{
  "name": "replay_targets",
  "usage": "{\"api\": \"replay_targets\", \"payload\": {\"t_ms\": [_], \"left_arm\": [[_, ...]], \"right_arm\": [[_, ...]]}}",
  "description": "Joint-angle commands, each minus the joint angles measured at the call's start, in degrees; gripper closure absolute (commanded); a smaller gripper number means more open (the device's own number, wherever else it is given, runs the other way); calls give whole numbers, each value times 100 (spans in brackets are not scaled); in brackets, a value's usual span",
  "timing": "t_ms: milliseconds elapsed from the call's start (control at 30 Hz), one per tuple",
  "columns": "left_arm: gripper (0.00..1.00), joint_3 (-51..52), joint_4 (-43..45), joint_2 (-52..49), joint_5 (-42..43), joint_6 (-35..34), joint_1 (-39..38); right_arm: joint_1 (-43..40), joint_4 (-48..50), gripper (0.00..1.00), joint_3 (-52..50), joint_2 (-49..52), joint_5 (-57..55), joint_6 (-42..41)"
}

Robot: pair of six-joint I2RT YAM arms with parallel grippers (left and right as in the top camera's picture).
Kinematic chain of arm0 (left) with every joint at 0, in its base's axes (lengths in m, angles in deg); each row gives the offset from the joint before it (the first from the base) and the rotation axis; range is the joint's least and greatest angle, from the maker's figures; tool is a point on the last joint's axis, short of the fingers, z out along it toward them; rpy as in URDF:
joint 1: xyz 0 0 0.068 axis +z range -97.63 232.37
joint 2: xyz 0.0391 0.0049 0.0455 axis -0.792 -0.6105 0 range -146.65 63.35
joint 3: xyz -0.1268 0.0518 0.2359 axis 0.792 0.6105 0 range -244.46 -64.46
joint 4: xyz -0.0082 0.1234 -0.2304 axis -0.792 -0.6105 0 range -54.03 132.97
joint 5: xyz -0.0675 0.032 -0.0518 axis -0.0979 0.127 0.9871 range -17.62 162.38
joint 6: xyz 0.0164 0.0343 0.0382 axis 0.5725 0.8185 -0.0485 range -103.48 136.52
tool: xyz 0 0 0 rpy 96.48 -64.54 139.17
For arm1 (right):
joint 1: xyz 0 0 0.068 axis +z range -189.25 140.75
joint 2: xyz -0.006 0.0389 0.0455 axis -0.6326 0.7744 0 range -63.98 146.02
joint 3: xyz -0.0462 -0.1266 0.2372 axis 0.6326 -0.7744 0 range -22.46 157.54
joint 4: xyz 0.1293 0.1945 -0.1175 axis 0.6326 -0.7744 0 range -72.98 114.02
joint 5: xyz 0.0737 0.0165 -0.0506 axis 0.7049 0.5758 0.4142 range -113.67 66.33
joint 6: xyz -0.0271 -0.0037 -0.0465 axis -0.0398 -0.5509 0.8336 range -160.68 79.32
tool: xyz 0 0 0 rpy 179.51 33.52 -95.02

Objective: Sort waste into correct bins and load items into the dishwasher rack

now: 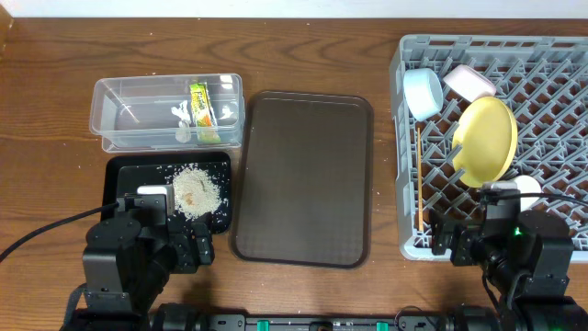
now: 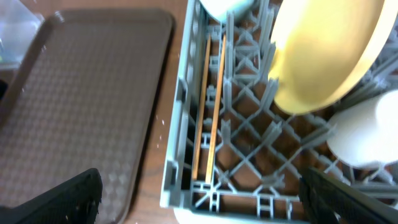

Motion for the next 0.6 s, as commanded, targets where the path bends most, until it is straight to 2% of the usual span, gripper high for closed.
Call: {"api": "replay_targets", "payload": {"t_ms": [0,300,567], "left_arm": [[7,37,-2,28,-50,74,-11],[7,37,-2,28,-50,74,-11],[7,37,-2,28,-50,74,-11]], "right_arm": [[46,-157,1,-26,-17,-15,-72],[46,-448,1,-26,-17,-295,37],[35,431,1,-313,-160,-297,188]]}}
